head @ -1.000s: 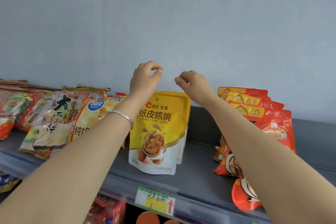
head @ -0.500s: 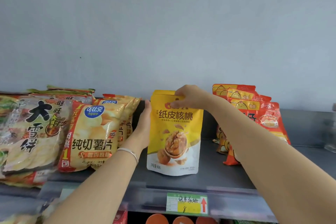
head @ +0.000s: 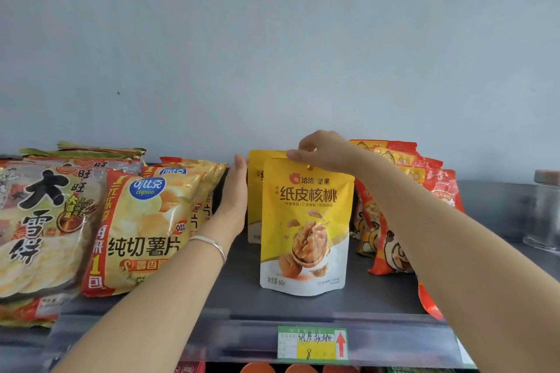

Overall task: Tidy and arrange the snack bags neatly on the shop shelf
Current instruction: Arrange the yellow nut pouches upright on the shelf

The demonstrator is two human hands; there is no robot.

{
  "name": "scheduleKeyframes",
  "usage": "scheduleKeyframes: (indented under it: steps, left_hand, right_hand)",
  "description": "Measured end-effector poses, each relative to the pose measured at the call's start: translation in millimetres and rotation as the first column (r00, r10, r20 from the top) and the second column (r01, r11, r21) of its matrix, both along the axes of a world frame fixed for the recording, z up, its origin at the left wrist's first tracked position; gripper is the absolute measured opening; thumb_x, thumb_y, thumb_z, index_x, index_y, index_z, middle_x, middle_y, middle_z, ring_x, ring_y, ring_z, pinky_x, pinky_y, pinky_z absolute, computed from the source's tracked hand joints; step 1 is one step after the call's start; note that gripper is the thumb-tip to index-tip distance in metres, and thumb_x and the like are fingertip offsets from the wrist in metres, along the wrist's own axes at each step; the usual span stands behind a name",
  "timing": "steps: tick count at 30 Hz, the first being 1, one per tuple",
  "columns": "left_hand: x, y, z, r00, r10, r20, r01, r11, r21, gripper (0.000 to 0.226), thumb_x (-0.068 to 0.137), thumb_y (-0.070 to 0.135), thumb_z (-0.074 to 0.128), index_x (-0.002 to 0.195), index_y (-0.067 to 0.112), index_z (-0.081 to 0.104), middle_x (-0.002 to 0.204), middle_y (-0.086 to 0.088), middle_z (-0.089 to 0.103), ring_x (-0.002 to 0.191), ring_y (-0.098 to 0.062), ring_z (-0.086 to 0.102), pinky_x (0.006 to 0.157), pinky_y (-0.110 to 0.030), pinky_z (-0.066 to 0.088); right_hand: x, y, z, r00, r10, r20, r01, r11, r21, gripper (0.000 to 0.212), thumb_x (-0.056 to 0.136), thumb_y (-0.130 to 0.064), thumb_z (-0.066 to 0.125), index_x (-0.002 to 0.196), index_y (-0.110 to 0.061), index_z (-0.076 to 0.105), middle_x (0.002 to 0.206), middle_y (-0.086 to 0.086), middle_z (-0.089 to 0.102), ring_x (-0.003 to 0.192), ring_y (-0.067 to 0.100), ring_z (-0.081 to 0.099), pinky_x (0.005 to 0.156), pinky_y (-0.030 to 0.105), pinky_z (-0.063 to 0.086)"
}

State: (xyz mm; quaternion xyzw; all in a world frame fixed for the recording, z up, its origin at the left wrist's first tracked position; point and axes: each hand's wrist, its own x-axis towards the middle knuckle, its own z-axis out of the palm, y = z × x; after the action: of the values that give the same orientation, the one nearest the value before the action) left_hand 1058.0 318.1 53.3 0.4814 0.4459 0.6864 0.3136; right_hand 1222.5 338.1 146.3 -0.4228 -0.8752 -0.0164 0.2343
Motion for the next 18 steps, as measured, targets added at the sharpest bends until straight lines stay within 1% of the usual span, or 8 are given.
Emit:
scheduleKeyframes:
  steps: [2, 4, 7, 9, 11, 13, 16, 18]
  left_hand:
    - [-12, 9, 7, 0.998, 0.055, -0.034, -0.055, 0.998, 0.017, 0.049, 0.101, 0.044, 0.028, 0.141, 0.016, 0.036, 0.146, 0.0, 0.036, 0.129, -0.014, 0.033, 0.097, -0.03, 0.025]
    - [-23, 20, 12, 0.99, 0.097, -0.099, -0.096, 0.995, 0.012, 0.044, 0.101, 0.036, 0.036, 0.14, 0.016, 0.038, 0.146, -0.001, 0.038, 0.127, -0.014, 0.035, 0.093, -0.029, 0.026]
    - [-33, 42, 19, 0.981, 0.101, -0.168, -0.11, 0.993, -0.046, 0.047, 0.1, 0.033, 0.041, 0.144, 0.018, 0.034, 0.15, -0.003, 0.032, 0.137, -0.022, 0.03, 0.103, -0.034, 0.028]
    - [-35, 56, 23, 0.973, 0.091, -0.21, -0.112, 0.99, -0.09, 0.053, 0.098, 0.036, 0.045, 0.147, 0.021, 0.029, 0.153, -0.004, 0.028, 0.139, -0.025, 0.026, 0.108, -0.039, 0.026]
    - [-35, 70, 28, 0.966, 0.075, -0.248, -0.107, 0.987, -0.118, 0.059, 0.097, 0.039, 0.046, 0.149, 0.021, 0.023, 0.155, -0.004, 0.023, 0.141, -0.025, 0.023, 0.11, -0.04, 0.024]
    - [-34, 84, 32, 0.968, 0.046, -0.245, -0.082, 0.987, -0.139, 0.062, 0.098, 0.04, 0.044, 0.15, 0.02, 0.018, 0.157, -0.003, 0.019, 0.143, -0.025, 0.02, 0.112, -0.04, 0.022]
    - [-32, 100, 36, 0.976, 0.018, -0.217, -0.057, 0.983, -0.174, 0.061, 0.099, 0.043, 0.04, 0.151, 0.021, 0.016, 0.158, -0.002, 0.016, 0.143, -0.025, 0.019, 0.113, -0.04, 0.02]
    - [-33, 109, 39, 0.981, -0.001, -0.196, -0.038, 0.98, -0.194, 0.061, 0.098, 0.046, 0.039, 0.15, 0.022, 0.017, 0.157, -0.001, 0.018, 0.143, -0.026, 0.02, 0.115, -0.043, 0.02]
  right_hand:
    - [-3, 6, 5, 0.999, 0.0, -0.035, 0.001, 1.0, 0.024, 0.035, 0.098, -0.043, 0.045, 0.087, -0.015, 0.063, 0.095, 0.004, 0.062, 0.09, 0.02, 0.057, 0.071, 0.027, 0.04]
    - [-5, 16, 12, 1.0, -0.006, -0.013, 0.007, 0.999, 0.039, 0.031, 0.098, -0.037, 0.047, 0.092, -0.013, 0.066, 0.1, 0.005, 0.064, 0.094, 0.021, 0.057, 0.077, 0.03, 0.042]
    - [-7, 37, 21, 0.999, -0.013, 0.036, 0.011, 0.998, 0.057, 0.027, 0.097, -0.032, 0.051, 0.107, -0.012, 0.065, 0.107, 0.003, 0.064, 0.104, 0.022, 0.056, 0.086, 0.032, 0.043]
    - [-9, 51, 28, 0.997, -0.023, 0.069, 0.019, 0.998, 0.053, 0.026, 0.096, -0.029, 0.053, 0.112, -0.011, 0.065, 0.115, 0.003, 0.064, 0.11, 0.022, 0.055, 0.089, 0.03, 0.042]
    - [-11, 65, 34, 0.993, -0.024, 0.113, 0.019, 0.999, 0.037, 0.026, 0.096, -0.026, 0.054, 0.114, -0.011, 0.064, 0.12, 0.002, 0.062, 0.114, 0.021, 0.054, 0.092, 0.029, 0.04]
    - [-12, 80, 38, 0.984, -0.014, 0.177, 0.012, 1.0, 0.014, 0.028, 0.096, -0.025, 0.054, 0.119, -0.013, 0.062, 0.125, 0.002, 0.06, 0.119, 0.021, 0.053, 0.097, 0.03, 0.039]
    - [-13, 101, 39, 0.965, -0.007, 0.264, 0.016, 0.999, -0.034, 0.037, 0.096, -0.024, 0.054, 0.131, -0.014, 0.055, 0.136, 0.003, 0.054, 0.126, 0.021, 0.047, 0.106, 0.034, 0.035]
    - [-13, 113, 37, 0.955, 0.019, 0.296, 0.005, 0.997, -0.08, 0.038, 0.096, -0.025, 0.054, 0.132, -0.014, 0.054, 0.138, 0.003, 0.052, 0.128, 0.02, 0.046, 0.108, 0.035, 0.033]
